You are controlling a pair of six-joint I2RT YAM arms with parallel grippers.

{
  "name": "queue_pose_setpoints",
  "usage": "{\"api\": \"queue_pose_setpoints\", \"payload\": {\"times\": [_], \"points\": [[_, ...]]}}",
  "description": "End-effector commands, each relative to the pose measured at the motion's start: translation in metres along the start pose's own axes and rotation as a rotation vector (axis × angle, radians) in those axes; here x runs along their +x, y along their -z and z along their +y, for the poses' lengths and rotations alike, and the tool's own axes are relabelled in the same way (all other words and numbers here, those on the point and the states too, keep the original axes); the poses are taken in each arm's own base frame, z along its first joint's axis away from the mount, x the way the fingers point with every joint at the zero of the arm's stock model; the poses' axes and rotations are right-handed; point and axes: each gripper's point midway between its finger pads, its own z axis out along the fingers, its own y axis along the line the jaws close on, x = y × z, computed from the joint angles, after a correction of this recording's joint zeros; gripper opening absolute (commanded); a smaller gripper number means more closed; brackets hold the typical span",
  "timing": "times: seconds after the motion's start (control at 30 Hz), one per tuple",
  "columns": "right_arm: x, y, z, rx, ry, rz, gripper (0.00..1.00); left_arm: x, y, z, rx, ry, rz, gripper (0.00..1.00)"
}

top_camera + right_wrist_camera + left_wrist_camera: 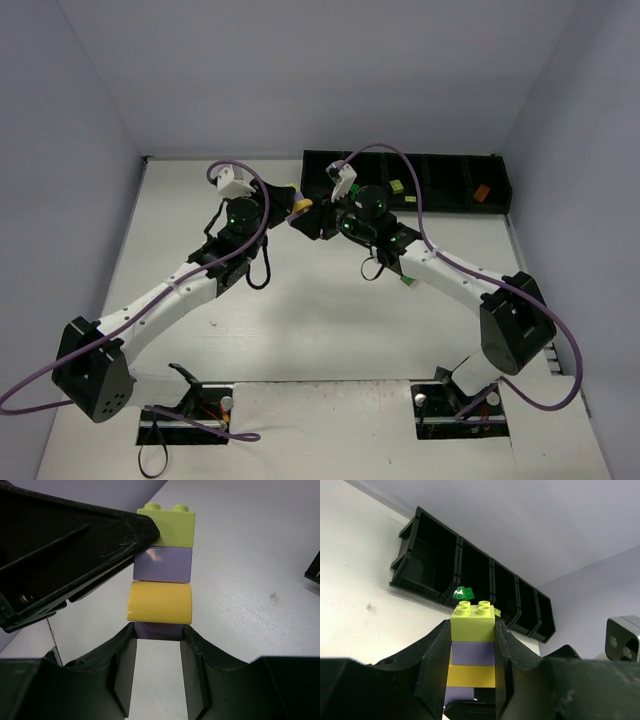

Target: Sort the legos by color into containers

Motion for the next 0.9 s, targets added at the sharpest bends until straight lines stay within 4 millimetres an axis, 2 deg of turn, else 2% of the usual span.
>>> {"api": "queue_pose_setpoints", "payload": {"times": [0.0, 0.17, 0.87], "points": [[-0.026, 0.011, 0.013, -0.028, 0.051, -0.092, 0.00, -0.026, 0.006, -0.023, 0.066, 0.009, -0.081, 0.00], [-0.013, 0.018, 0.010, -0.012, 0.064, -0.065, 0.00, -0.024, 0.005, -0.024, 0.074, -0.003, -0.078, 0.00], [0.006, 0.027, -0.002, 0.021, 0.100, 0.010, 0.00, -0.028, 0.004, -0.020, 0.059, -0.034, -0.098, 0.00]]}}
